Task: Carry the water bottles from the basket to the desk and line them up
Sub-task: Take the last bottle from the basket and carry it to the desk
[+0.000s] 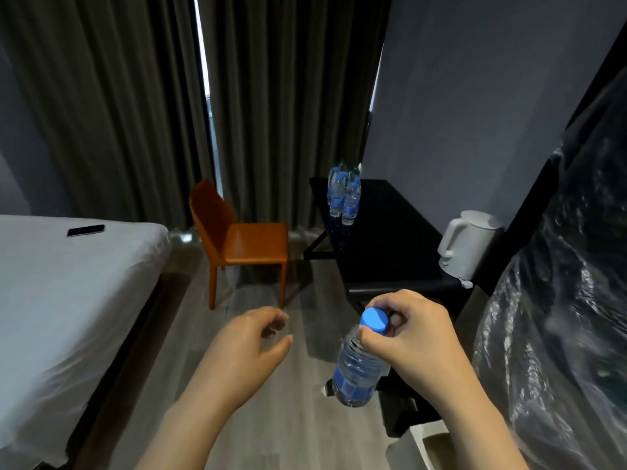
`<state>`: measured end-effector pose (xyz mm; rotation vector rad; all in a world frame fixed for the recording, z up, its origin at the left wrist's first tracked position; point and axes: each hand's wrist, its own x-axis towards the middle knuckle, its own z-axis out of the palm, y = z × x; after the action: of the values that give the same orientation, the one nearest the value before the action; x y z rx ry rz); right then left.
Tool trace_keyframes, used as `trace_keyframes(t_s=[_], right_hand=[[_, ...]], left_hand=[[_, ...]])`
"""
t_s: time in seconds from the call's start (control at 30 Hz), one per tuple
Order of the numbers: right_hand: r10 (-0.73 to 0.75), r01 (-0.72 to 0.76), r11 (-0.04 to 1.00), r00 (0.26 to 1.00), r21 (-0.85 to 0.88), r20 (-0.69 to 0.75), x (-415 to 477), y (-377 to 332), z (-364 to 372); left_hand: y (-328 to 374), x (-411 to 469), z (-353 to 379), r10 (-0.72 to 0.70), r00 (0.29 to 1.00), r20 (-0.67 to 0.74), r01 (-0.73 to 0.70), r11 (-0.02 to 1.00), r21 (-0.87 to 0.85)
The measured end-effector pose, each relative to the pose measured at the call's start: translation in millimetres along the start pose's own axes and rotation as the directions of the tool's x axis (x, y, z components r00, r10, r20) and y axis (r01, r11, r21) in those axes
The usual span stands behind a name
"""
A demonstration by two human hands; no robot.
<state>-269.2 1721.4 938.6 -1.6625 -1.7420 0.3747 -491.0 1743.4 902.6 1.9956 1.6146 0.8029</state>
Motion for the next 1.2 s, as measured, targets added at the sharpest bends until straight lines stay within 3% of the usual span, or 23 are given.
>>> trace_keyframes(t_s=[0.23,0.43,0.93,1.2], right_hand=[[0.102,-0.102,0.995,0.995,0.019,0.005,96.8,-20.7,57.5],[0.141,-0.142,0.990,0.989,0.004,0.052,175.7,-20.5,94.1],[0.184,-0.185,0.980,0.983,0.069,0.019,399.8,47.4,137.0],[0.259,-0.260,0.964,0.966,0.051,0.023,503.9,79.8,165.1]], left_hand=[[-51.8,114.3,-33.2,0.089,0.992,0.093,-0.090,0.996,0.010],[-88.7,197.2,-35.7,0.077,0.989,0.123,-0.074,0.997,-0.031],[-116.8,438.5,-8.2,0.106,0.980,0.167,-0.093,0.992,-0.089],[-150.2,554.4,15.6,0.076,0.960,0.270,-0.046,0.992,-0.117]])
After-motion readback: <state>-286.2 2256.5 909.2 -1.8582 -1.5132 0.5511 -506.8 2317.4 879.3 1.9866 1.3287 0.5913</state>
